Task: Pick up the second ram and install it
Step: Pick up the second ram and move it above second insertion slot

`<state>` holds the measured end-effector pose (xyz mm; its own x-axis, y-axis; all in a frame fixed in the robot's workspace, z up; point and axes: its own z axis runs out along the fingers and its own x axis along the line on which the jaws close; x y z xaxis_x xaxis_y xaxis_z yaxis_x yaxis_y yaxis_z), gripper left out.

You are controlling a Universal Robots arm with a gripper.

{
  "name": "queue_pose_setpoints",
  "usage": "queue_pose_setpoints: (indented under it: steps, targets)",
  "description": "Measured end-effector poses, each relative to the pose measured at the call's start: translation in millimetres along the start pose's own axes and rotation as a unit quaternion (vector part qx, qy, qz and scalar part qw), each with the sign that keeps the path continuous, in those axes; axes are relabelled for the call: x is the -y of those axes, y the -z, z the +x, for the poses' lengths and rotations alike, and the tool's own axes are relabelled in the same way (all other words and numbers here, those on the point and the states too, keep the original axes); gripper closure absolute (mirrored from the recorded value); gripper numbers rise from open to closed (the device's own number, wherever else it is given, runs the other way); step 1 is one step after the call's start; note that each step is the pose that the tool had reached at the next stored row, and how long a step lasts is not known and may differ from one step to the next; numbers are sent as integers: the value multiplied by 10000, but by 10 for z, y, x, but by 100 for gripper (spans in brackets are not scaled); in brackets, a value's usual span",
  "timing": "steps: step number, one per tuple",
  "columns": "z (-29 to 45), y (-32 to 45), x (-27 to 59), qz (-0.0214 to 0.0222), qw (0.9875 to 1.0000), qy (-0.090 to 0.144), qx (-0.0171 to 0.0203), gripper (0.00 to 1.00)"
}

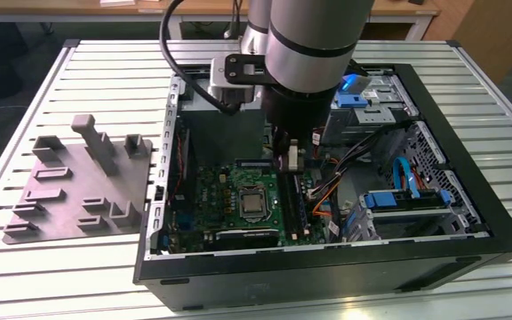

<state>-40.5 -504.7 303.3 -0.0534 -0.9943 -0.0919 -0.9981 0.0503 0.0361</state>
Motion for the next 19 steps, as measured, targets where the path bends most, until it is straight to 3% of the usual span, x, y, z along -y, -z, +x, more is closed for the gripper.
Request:
queue_pose_setpoints:
  steps: [8,19]
  targets:
    - [40,-46,3,0,10000,0,0,86]
    - [42,-56,4,0,10000,0,0,86]
